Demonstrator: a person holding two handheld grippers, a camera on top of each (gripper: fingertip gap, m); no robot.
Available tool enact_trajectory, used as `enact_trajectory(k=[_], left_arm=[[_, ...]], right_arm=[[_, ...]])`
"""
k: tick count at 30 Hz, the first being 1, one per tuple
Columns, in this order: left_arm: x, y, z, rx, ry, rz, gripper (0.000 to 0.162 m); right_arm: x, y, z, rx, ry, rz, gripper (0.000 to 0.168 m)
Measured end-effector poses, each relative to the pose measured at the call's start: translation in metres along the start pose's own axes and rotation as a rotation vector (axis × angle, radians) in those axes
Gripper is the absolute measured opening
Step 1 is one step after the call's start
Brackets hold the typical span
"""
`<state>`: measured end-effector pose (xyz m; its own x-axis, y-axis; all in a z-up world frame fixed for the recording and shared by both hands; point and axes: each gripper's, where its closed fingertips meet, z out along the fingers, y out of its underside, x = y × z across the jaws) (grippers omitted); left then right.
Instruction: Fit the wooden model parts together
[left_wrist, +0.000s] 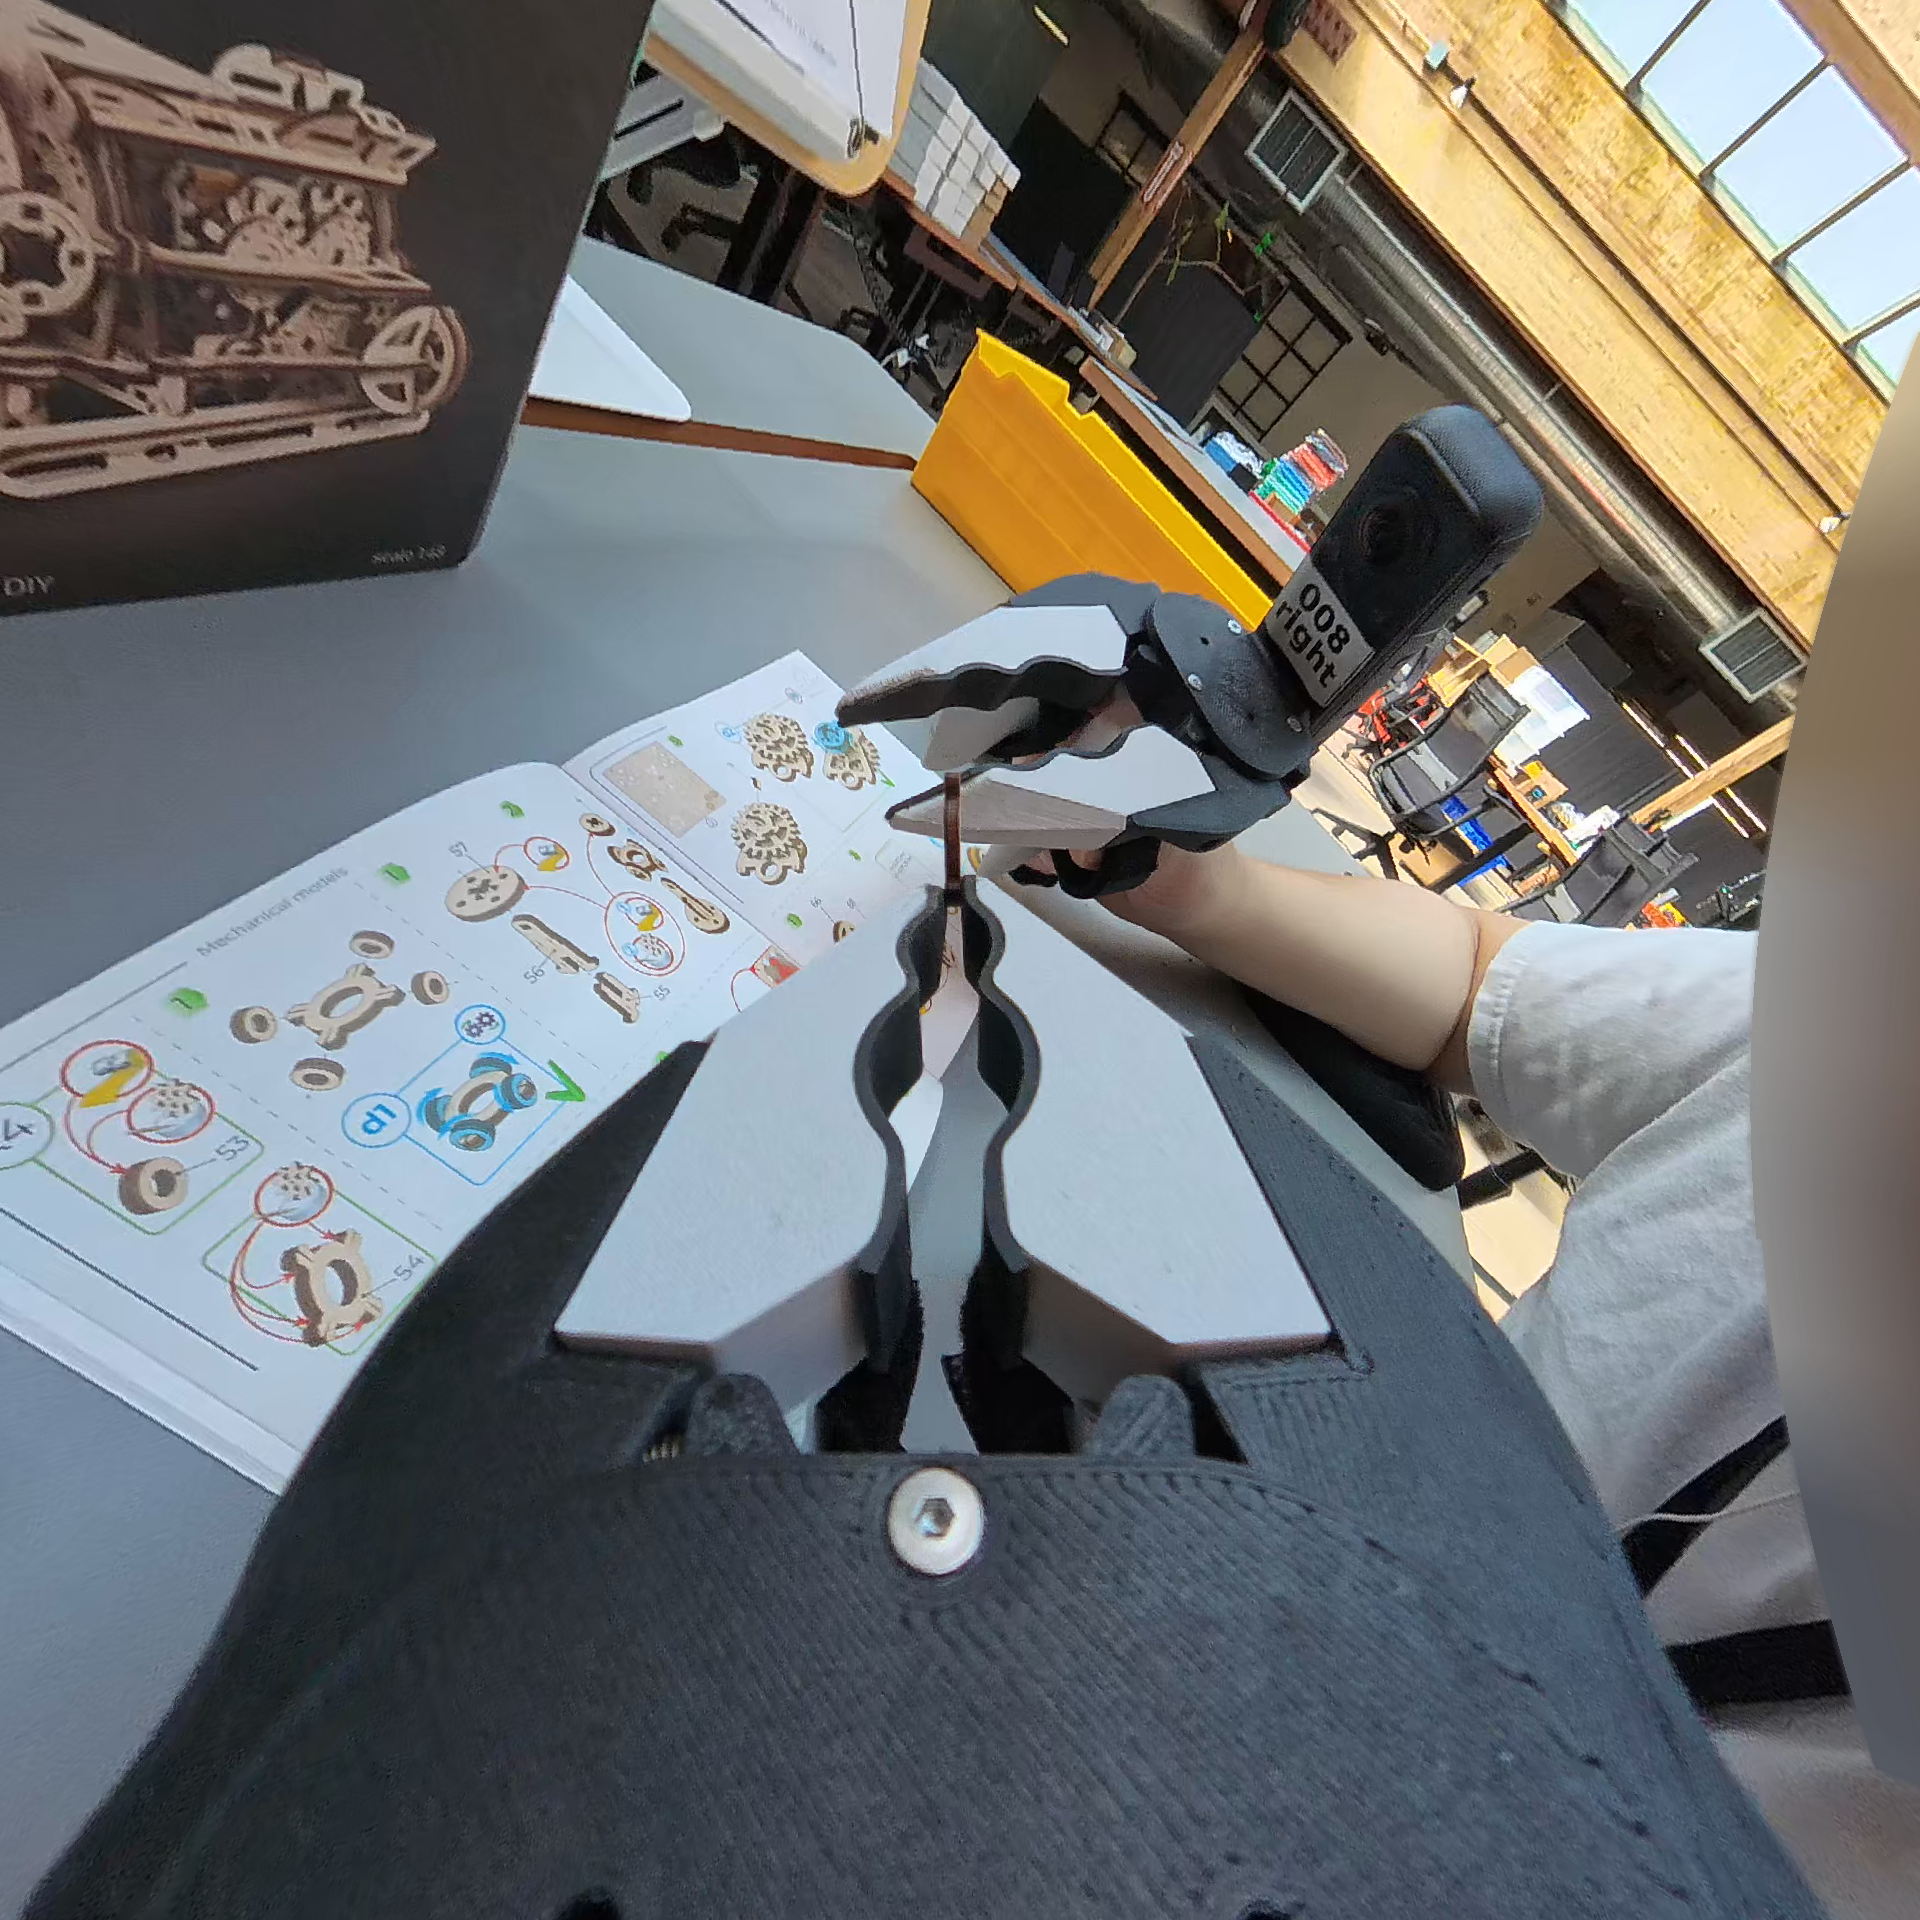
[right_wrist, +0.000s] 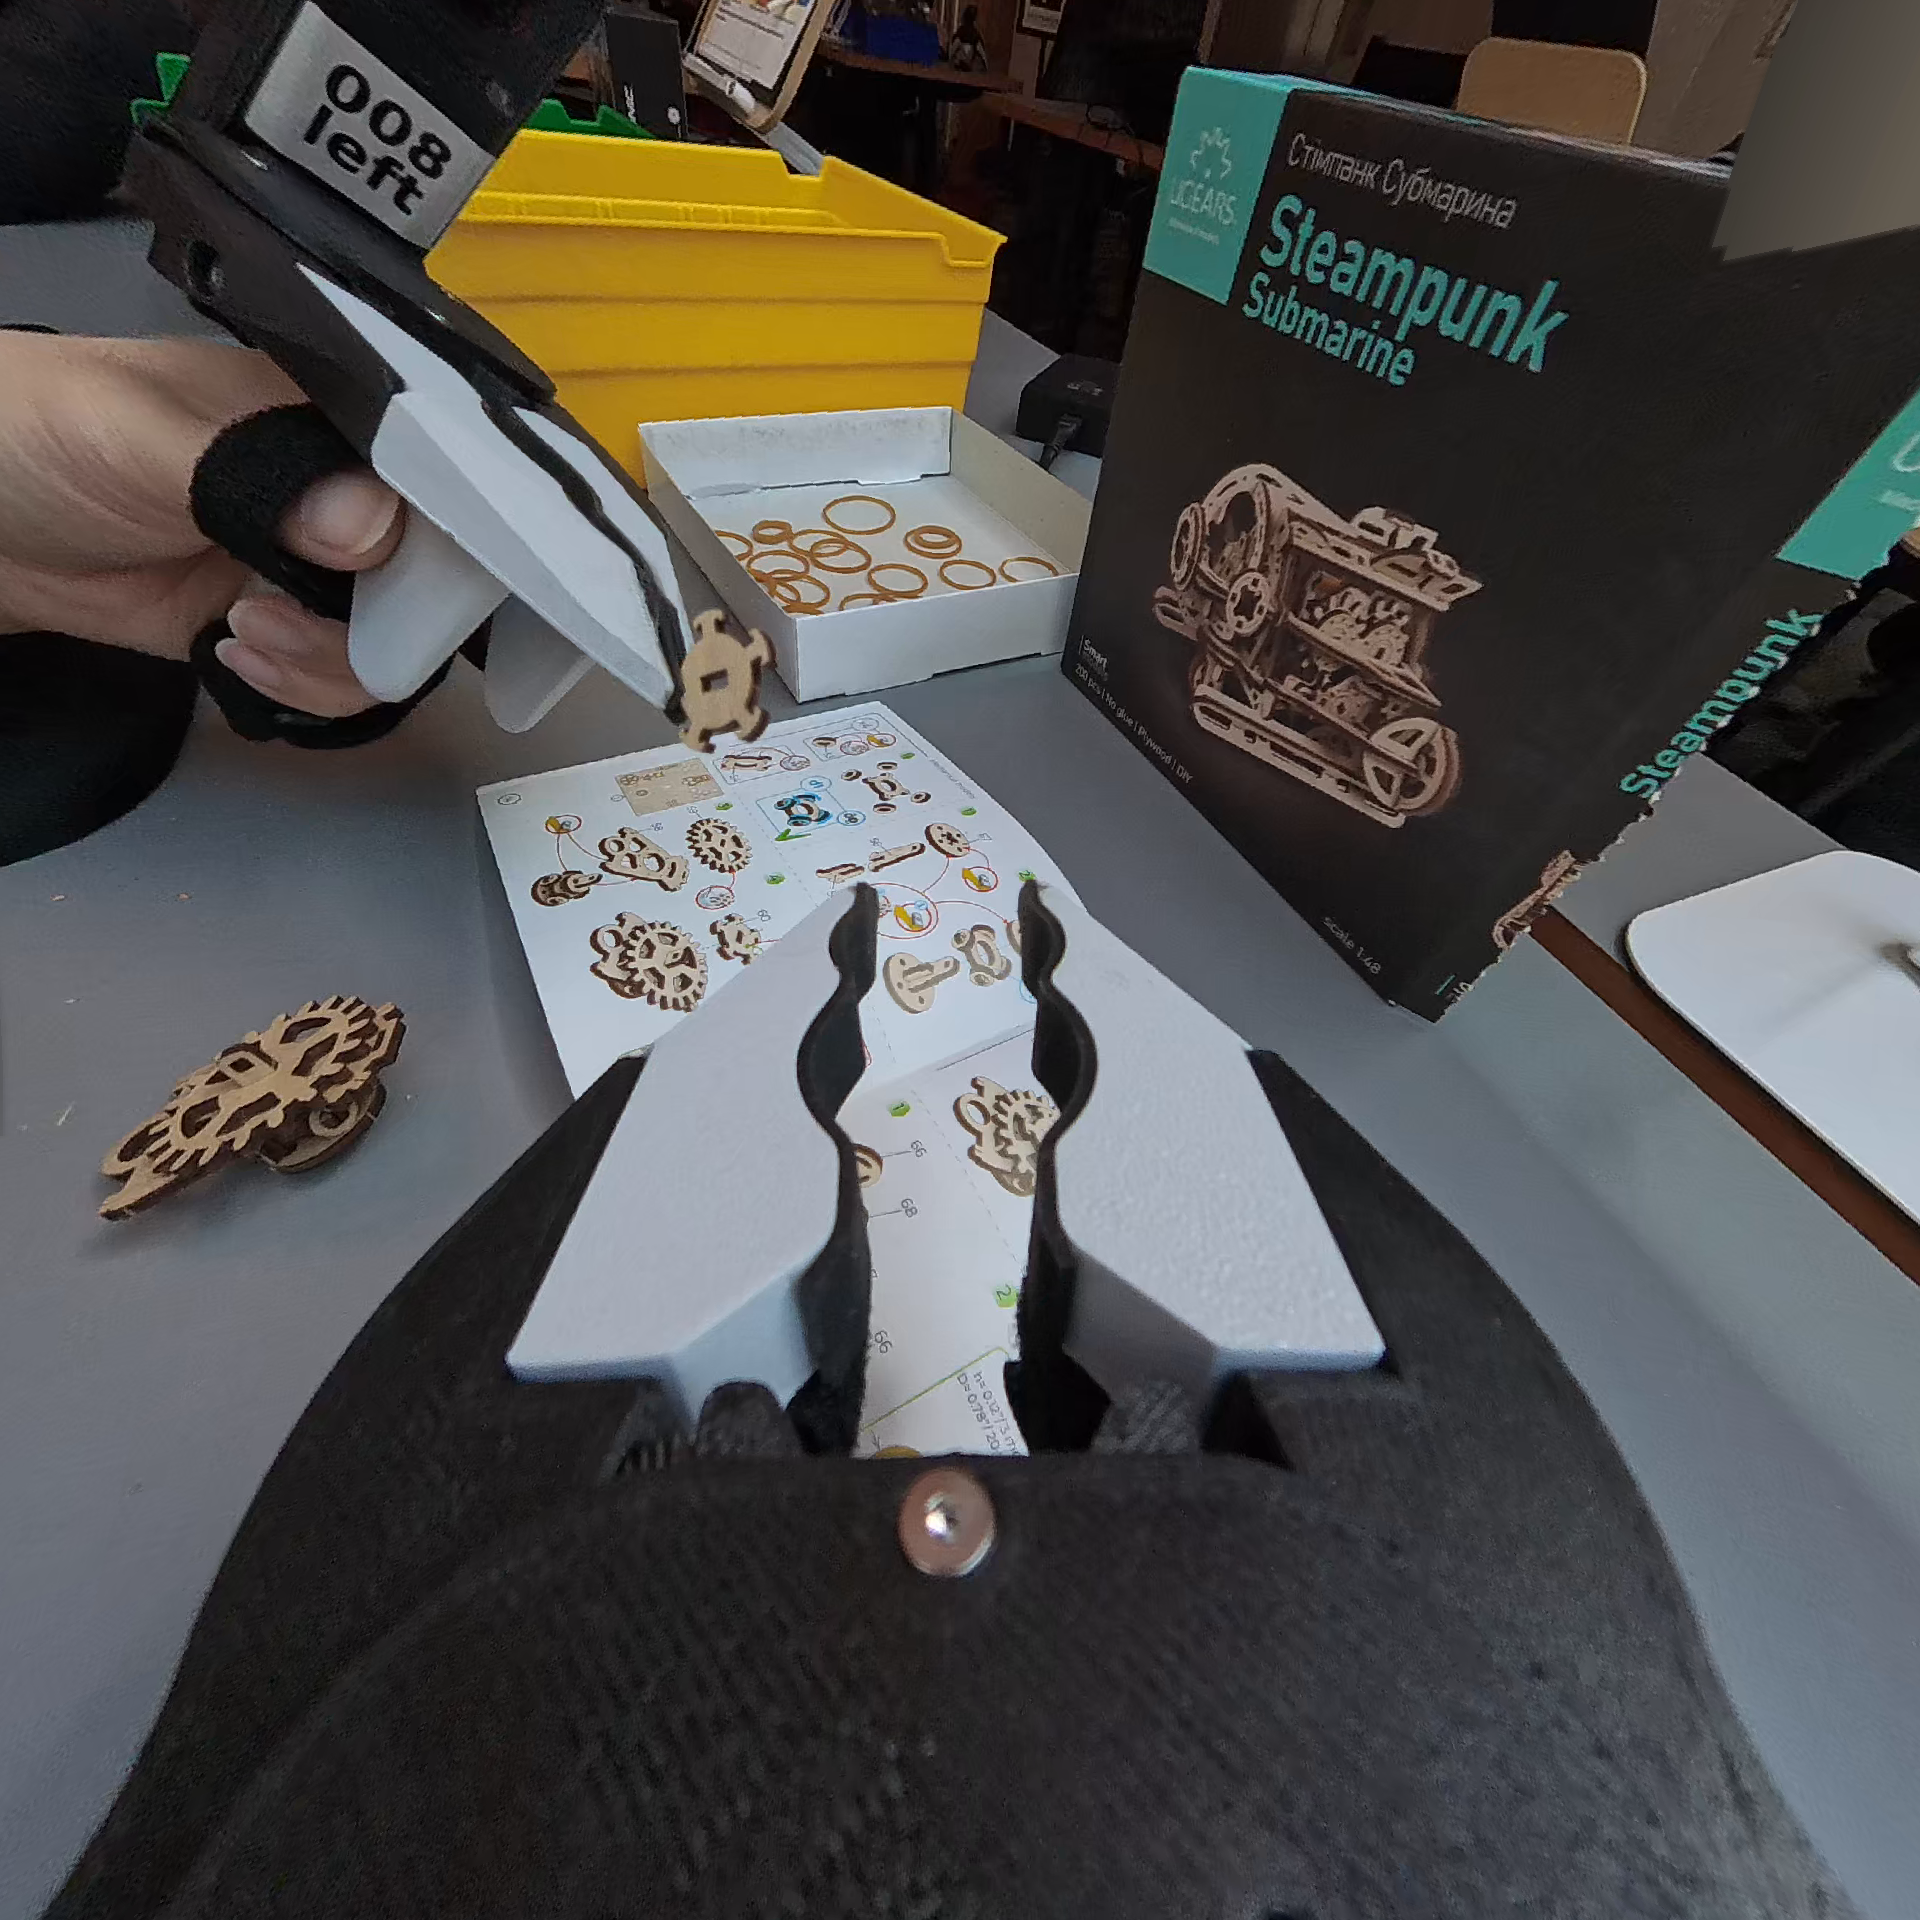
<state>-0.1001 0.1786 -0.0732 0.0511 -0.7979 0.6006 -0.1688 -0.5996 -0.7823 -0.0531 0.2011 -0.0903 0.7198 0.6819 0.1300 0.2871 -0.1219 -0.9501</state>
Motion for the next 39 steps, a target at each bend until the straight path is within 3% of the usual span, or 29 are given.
enact_trajectory(k=[13,17,21,23,27,30,37,39], left_arm=[[0.003,0.016,-0.002,-0.111,0.074,-0.133,0.0],[0.003,0.016,-0.004,-0.111,0.079,-0.148,0.0],[0.009,0.011,-0.001,-0.071,0.099,-0.17,0.0],[0.013,0.006,0.0,-0.034,0.105,-0.168,0.0],[0.022,0.001,0.003,-0.002,0.104,-0.143,0.0],[0.025,0.002,0.006,0.006,0.116,-0.147,0.0],[0.027,0.001,0.007,0.014,0.156,-0.169,0.0],[0.022,-0.002,0.006,0.025,0.125,-0.126,0.012]], right_arm=[[-0.055,-0.012,-0.004,0.074,-0.206,-0.269,0.025],[-0.054,-0.013,-0.001,0.059,-0.164,-0.265,0.024],[-0.04,-0.024,-0.001,0.071,-0.017,-0.234,0.039],[-0.042,-0.03,-0.002,0.078,0.014,-0.246,0.039],[-0.045,-0.034,-0.003,0.084,0.06,-0.28,0.033],[-0.05,-0.038,-0.005,0.105,0.043,-0.292,0.019],[-0.048,-0.039,-0.01,0.107,0.021,-0.365,0.018],[-0.049,-0.039,-0.012,0.114,-0.01,-0.404,0.018]])
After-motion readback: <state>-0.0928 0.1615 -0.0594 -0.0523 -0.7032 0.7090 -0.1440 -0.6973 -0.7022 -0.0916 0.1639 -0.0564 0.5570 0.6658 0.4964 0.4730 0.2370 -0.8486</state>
